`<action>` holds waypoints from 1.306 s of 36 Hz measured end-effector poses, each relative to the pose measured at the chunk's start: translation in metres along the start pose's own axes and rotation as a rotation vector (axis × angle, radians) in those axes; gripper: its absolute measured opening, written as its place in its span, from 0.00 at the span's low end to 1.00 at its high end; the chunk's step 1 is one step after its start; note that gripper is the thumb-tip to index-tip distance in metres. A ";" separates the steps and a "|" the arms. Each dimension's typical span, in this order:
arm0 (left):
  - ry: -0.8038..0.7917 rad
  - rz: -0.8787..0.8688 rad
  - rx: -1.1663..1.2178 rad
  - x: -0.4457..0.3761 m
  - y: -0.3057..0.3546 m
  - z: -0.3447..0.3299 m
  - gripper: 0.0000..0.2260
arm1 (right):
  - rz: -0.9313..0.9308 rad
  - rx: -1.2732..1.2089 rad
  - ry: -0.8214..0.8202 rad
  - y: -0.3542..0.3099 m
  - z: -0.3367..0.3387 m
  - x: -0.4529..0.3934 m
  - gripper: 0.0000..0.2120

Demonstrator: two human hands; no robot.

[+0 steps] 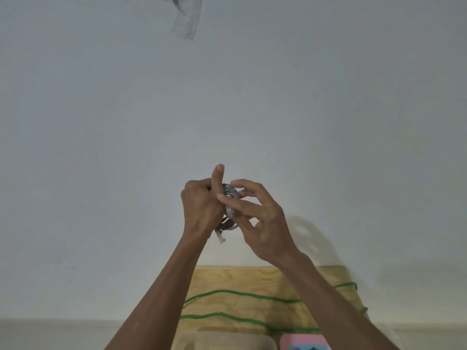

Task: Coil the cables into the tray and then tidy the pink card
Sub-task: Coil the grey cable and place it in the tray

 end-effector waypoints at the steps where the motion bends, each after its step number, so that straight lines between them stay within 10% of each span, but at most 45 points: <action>1: -0.003 -0.008 -0.015 -0.001 0.000 0.001 0.34 | 0.037 0.042 0.030 -0.002 0.002 -0.001 0.12; 5: 0.063 -0.004 -0.068 0.000 -0.005 0.010 0.35 | 0.085 0.076 0.107 -0.012 0.009 -0.006 0.05; 15: -0.036 -0.037 -0.045 0.000 0.007 0.006 0.34 | -0.662 -0.634 0.402 0.042 0.008 0.000 0.04; 30: -0.347 -0.118 -0.125 0.015 0.018 -0.028 0.28 | -1.069 -0.588 0.336 0.075 -0.005 0.005 0.15; 33: -0.265 -0.106 -0.113 0.017 0.016 -0.027 0.27 | -0.973 -0.387 0.157 0.067 -0.002 0.003 0.04; 39: -0.127 -0.105 -0.143 0.003 0.014 -0.017 0.28 | -0.872 -0.372 -0.182 0.054 -0.014 0.008 0.22; 42: -0.146 -0.093 -0.157 0.002 0.012 -0.018 0.27 | -0.779 -0.310 -0.284 0.048 -0.020 0.008 0.13; 47: -0.082 -0.071 -0.185 0.004 0.004 -0.016 0.27 | -0.747 -0.184 -0.165 0.050 -0.024 0.012 0.09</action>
Point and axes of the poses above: each hand's wrist, its own x-axis away from the middle knuckle, its own z-axis out of the back of the hand, y = z × x, the point moved 8 cm from there along -x, towards the middle knuckle
